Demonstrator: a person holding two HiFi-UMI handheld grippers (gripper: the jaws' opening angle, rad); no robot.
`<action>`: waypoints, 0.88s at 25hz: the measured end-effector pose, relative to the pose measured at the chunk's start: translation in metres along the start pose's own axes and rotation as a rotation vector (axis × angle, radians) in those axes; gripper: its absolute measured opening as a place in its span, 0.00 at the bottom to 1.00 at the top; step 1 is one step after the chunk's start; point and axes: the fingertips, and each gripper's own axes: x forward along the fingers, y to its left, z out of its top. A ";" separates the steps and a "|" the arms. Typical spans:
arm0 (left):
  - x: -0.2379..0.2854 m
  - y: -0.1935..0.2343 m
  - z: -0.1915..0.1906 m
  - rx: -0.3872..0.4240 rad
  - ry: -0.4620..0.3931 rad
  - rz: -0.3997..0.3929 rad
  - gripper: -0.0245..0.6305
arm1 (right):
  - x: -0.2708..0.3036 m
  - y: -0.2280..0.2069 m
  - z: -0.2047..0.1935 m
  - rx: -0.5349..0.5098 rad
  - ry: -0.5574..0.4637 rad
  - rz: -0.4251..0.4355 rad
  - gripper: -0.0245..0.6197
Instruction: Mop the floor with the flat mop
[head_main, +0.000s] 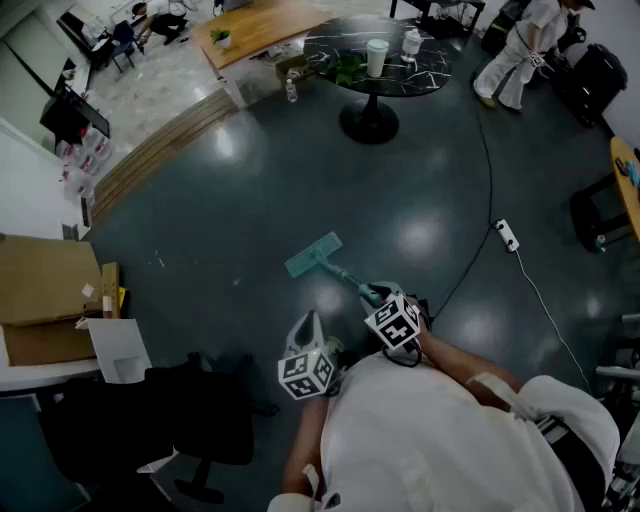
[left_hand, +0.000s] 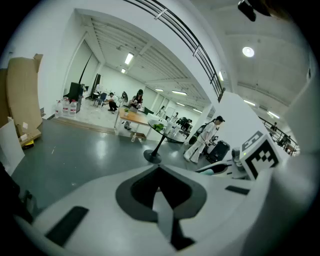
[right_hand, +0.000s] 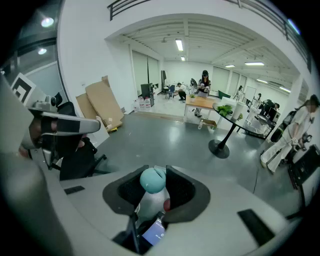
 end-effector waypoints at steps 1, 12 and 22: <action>0.000 0.000 0.000 0.000 -0.001 0.001 0.04 | 0.000 0.000 0.000 0.000 0.000 0.000 0.21; 0.003 0.002 0.001 -0.001 -0.005 0.001 0.04 | 0.001 0.000 -0.003 0.002 -0.003 0.001 0.21; 0.006 0.015 0.004 -0.032 -0.003 0.035 0.04 | 0.005 0.014 -0.038 0.012 0.080 0.021 0.21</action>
